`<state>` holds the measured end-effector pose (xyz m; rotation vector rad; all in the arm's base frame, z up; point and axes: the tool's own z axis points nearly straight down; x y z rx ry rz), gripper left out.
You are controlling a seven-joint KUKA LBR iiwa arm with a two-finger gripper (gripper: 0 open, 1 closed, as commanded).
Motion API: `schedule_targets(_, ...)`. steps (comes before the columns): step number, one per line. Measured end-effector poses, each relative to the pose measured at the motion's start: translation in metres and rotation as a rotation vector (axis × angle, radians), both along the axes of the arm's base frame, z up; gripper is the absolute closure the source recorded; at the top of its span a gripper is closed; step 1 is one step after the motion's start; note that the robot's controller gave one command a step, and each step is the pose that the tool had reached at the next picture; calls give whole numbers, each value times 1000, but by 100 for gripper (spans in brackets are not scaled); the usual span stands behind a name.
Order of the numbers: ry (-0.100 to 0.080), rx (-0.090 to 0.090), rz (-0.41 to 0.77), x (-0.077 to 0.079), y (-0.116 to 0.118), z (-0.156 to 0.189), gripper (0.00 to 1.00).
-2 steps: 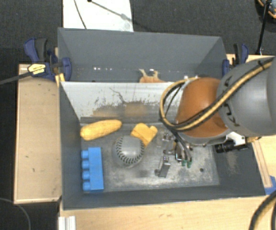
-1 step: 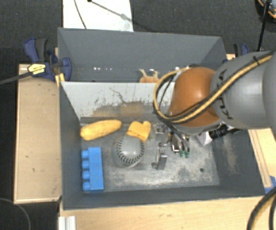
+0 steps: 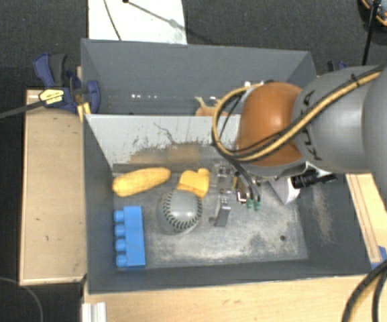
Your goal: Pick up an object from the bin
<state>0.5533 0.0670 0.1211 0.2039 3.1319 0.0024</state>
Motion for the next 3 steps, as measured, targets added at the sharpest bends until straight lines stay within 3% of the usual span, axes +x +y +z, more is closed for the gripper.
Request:
schedule_targets(1,-17,-2,92,21,28,-28,0)
schedule_targets(2,-22,5,440,42,10,-35,100)
schedule_targets(3,-22,5,439,42,10,-35,100)
